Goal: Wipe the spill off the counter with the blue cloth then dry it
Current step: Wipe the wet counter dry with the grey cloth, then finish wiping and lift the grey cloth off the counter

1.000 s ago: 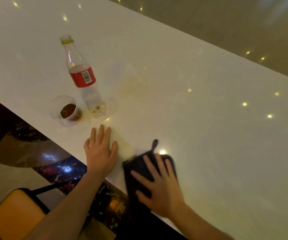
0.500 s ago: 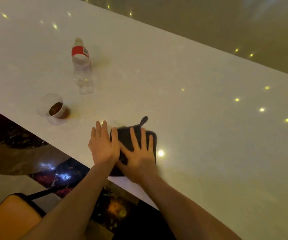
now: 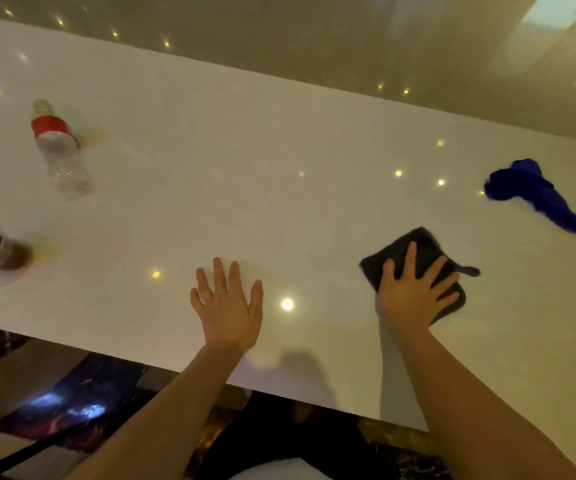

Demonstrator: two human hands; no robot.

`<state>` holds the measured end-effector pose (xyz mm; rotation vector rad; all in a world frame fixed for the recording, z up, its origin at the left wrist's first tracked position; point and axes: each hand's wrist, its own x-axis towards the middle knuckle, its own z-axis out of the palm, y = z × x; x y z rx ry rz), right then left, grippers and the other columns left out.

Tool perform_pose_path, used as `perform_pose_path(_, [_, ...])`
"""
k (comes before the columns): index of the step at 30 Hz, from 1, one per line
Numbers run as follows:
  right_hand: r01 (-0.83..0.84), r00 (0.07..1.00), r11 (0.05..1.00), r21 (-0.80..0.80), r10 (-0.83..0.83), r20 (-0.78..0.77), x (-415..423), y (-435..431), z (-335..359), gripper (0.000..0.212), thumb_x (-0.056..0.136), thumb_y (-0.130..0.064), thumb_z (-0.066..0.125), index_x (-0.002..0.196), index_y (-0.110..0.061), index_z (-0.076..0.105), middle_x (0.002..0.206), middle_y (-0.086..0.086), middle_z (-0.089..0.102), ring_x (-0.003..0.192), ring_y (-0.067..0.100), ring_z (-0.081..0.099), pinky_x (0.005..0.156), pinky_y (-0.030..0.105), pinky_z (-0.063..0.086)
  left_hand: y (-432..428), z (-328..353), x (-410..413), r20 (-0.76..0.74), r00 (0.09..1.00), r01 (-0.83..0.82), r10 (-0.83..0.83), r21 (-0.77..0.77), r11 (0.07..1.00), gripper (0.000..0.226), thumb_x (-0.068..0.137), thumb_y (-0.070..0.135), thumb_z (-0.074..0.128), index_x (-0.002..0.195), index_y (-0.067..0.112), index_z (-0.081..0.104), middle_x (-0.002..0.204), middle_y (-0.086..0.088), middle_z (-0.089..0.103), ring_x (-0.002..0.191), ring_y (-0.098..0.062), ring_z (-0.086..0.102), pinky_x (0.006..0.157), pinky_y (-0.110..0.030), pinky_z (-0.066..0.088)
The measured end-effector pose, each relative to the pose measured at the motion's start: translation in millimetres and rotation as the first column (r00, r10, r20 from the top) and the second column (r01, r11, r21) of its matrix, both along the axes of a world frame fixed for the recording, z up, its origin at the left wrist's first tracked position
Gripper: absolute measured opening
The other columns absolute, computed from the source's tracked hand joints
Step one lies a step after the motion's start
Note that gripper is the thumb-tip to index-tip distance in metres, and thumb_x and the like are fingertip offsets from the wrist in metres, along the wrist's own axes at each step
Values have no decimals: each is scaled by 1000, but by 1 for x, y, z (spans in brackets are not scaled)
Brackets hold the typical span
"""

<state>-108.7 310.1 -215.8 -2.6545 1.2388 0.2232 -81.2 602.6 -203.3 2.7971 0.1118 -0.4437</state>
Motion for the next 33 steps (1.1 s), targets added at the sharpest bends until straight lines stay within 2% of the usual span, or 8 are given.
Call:
perform_pose_path(3, [-299, 952, 954, -1, 298, 69, 13, 66, -2, 68, 101, -65, 32, 164, -42, 19, 172, 20, 13, 155, 50, 6, 123, 69, 4, -13, 8, -7, 24, 998, -58, 59, -37, 998, 68, 98, 59, 17, 153, 22, 29, 166, -7, 11, 150, -35, 5, 119, -54, 9])
perform_pose_path(8, [-848, 525, 528, 50, 821, 224, -68, 135, -2, 68, 101, -67, 37, 162, -40, 24, 172, 10, 19, 157, 44, 11, 122, 68, 13, -33, 20, -41, 23, 994, -103, 105, -80, 991, 58, 99, 56, 25, 136, 19, 47, 160, -8, 28, 134, -38, 27, 110, -55, 25])
perform_pose_path(17, [-721, 654, 614, 320, 756, 24, -165, -7, 19, 71, 97, -62, 47, 161, -50, 19, 175, 3, -4, 158, 44, -6, 126, 55, 11, -134, 33, -145, -90, 991, 89, -98, -97, 991, 27, 97, 39, 51, 111, 16, 56, 132, -9, 46, 116, -30, 44, 95, -43, 44])
perform_pose_path(20, [-647, 718, 701, 300, 693, -69, -170, -50, 27, 77, 95, -64, 51, 161, -53, 12, 175, -3, -5, 157, 45, -4, 121, 60, 17, -179, 48, -143, -167, 979, 44, -118, -393, 918, 6, 99, 23, 49, 99, 17, 48, 103, -8, 60, 89, -20, 58, 76, -38, 51])
perform_pose_path(24, [-389, 918, 742, 546, 262, 298, -182, -96, 52, 108, 87, -36, 81, 164, -40, 6, 170, 10, 16, 153, 31, 25, 121, 48, 29, -232, 85, -119, -363, 914, -160, -181, -732, 662, 9, 102, 19, 50, 106, 12, 47, 109, -17, 62, 94, -25, 64, 83, -39, 56])
perform_pose_path(27, [-36, 877, 357, 934, -437, 201, -184, -141, 90, 125, 69, -40, 94, 165, -34, 13, 162, 13, 39, 142, 37, 48, 112, 57, 44, -272, 113, -103, -533, 800, -475, -277, -843, 252, 28, 102, 21, 50, 127, 8, 49, 127, -21, 59, 117, -38, 60, 100, -53, 51])
perform_pose_path(30, [-8, 768, -174, 985, -631, -105, -193, -179, 121, 98, 66, -60, 84, 146, -17, 46, 133, 19, 66, 116, 48, 68, 103, 66, 49, -313, 133, -92, -640, 697, -673, -322, -739, 13, 35, 103, 29, 46, 133, 13, 51, 132, -21, 58, 123, -39, 57, 105, -55, 45])
perform_pose_path(33, [-100, 685, -268, 958, -717, -129, -184, -200, 137, 73, 90, -65, 64, 139, -14, 51, 132, 23, 65, 111, 50, 70, 93, 63, 57, -351, 150, -84, -685, 640, -732, -348, -681, -5, 36, 102, 41, 42, 117, 13, 59, 115, -17, 64, 103, -30, 66, 86, -46, 58])
